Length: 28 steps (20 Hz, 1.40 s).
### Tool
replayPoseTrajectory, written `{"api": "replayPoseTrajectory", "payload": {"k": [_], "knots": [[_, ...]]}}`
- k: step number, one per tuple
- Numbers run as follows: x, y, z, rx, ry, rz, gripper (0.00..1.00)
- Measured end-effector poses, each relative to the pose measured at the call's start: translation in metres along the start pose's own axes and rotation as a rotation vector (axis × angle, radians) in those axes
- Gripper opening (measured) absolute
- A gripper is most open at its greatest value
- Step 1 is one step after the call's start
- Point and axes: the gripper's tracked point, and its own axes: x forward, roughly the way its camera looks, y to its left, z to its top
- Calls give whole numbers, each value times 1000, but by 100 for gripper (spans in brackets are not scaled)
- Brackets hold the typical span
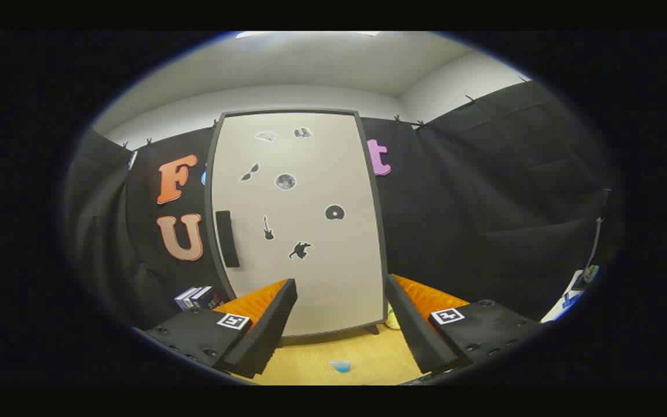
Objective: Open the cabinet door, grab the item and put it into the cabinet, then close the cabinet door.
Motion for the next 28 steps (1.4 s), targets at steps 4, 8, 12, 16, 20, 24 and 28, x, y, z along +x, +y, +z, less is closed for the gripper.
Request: {"api": "replayPoseTrajectory", "payload": {"k": [4,8,12,16,20,24,28], "knots": [[0,1,1,-9,-1,2,98],[4,7,-3,12,5,17,98],[9,5,-5,16,11,7,98],[14,5,-5,28,15,0,98],[24,13,-6,44,34,14,98],[42,50,-1,48,41,74,98],[70,109,9,35,47,177,98]]}}
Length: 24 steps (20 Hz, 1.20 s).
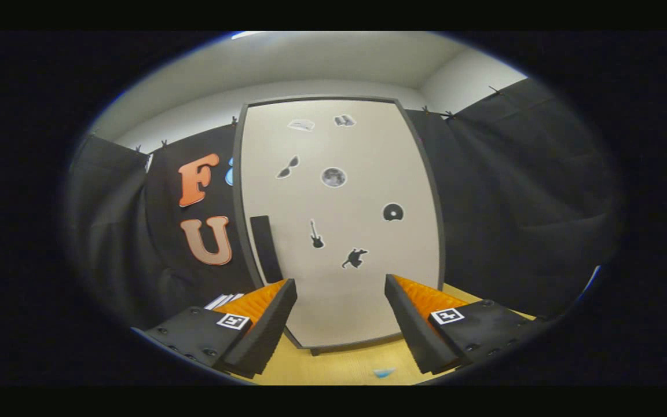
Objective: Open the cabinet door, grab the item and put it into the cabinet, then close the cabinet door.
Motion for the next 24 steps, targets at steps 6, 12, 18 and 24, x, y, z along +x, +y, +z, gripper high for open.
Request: {"api": "replayPoseTrajectory", "payload": {"k": [6,12,18,24], "knots": [[62,68,5,-65,35,94,98],[113,83,-11,-99,122,93,97],[133,77,-17,-72,168,95,62],[128,81,-18,-90,183,100,31]]}}
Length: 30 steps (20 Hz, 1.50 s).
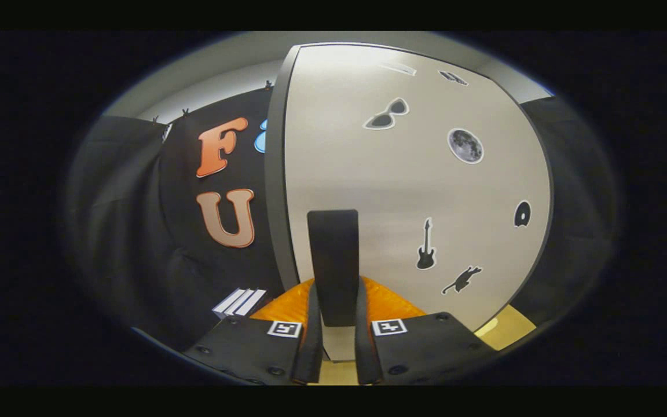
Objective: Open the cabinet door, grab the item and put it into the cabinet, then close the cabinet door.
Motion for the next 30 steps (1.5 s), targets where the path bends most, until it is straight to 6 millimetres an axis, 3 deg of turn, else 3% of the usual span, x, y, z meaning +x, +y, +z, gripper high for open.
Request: {"api": "replayPoseTrajectory", "payload": {"k": [3,10,14,19,30], "knots": [[-12,0,-2,5,-5,13,25],[-93,-28,-9,8,-22,4,25],[-146,-57,-14,26,-25,-17,25],[-194,-92,-19,-17,-47,-84,24],[-267,-176,-26,77,-69,-195,21]]}}
